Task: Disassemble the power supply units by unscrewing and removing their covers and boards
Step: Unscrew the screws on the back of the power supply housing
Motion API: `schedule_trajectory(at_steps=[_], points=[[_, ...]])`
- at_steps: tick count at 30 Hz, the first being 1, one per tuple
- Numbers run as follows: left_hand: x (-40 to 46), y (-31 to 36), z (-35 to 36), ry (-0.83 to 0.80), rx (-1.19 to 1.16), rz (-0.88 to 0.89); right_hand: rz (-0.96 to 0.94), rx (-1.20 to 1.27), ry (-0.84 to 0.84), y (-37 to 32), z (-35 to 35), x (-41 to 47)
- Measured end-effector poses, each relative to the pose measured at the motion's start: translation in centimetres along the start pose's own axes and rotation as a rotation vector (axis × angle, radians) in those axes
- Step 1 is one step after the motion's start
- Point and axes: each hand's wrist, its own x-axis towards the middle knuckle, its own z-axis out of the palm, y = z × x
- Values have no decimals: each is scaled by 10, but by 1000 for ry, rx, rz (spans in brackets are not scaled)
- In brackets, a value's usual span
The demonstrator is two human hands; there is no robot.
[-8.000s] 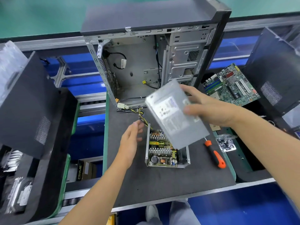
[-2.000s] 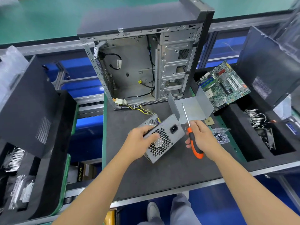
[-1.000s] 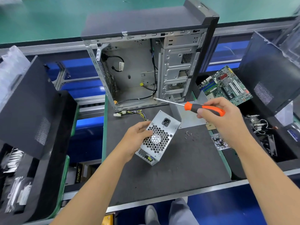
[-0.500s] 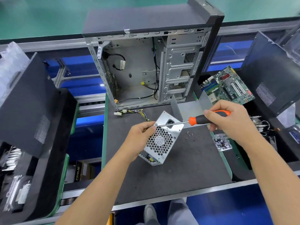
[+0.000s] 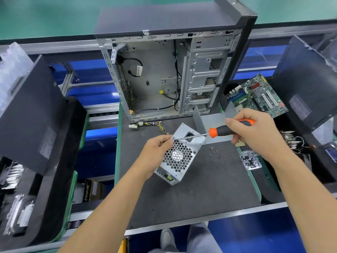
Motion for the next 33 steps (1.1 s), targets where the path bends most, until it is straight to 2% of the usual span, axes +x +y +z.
schedule_trajectory(at_steps=[17, 27, 33], points=[[7, -1, 0, 56, -19, -42, 41, 39, 9, 5, 2, 2], [9, -3, 2, 75, -40, -49, -134, -274, -87, -42, -1, 12], [8, 0, 3, 113, -22, -38, -130, -315, -105, -45, -4, 17]])
